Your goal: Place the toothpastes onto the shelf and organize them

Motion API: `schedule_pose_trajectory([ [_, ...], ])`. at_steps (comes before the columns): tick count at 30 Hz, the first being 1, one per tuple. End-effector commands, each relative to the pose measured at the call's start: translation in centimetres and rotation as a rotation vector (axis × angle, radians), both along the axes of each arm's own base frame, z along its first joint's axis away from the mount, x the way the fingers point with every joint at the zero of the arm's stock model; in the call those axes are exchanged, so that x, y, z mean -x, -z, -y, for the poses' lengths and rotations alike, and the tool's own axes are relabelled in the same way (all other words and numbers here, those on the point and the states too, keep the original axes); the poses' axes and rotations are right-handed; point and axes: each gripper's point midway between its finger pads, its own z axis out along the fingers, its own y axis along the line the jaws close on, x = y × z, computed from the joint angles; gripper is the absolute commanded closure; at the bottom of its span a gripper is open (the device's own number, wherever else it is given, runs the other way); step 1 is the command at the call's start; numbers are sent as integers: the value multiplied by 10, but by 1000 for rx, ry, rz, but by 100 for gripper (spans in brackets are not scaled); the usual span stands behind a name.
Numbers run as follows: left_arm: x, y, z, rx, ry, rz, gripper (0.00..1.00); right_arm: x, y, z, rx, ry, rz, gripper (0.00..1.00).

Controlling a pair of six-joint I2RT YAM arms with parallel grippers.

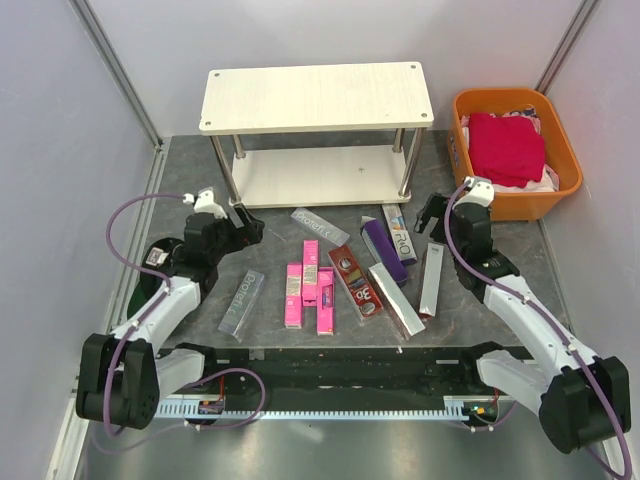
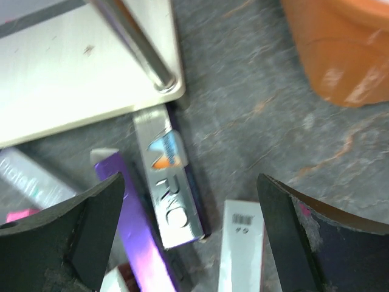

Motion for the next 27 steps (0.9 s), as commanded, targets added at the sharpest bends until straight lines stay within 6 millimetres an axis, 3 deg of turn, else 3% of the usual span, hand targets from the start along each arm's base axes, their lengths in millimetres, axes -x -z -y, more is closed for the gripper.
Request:
schedule_pose_trajectory([
  [1, -13, -24, 8, 52, 7, 40, 0, 11, -24, -28, -83, -137, 6, 2],
  [5, -15, -25, 11, 82, 1, 2, 0, 19, -17, -28, -85, -141, -47, 2],
  [13, -16, -29, 30, 120, 102, -10, 0, 39, 14, 14, -9, 93, -210, 2],
  [18, -13, -35, 37, 130, 149, 5, 0, 58, 47, 17, -27, 127, -318, 2],
  [27, -9, -38, 51, 165, 221, 5, 0, 74, 79, 5, -40, 71, -432, 13],
])
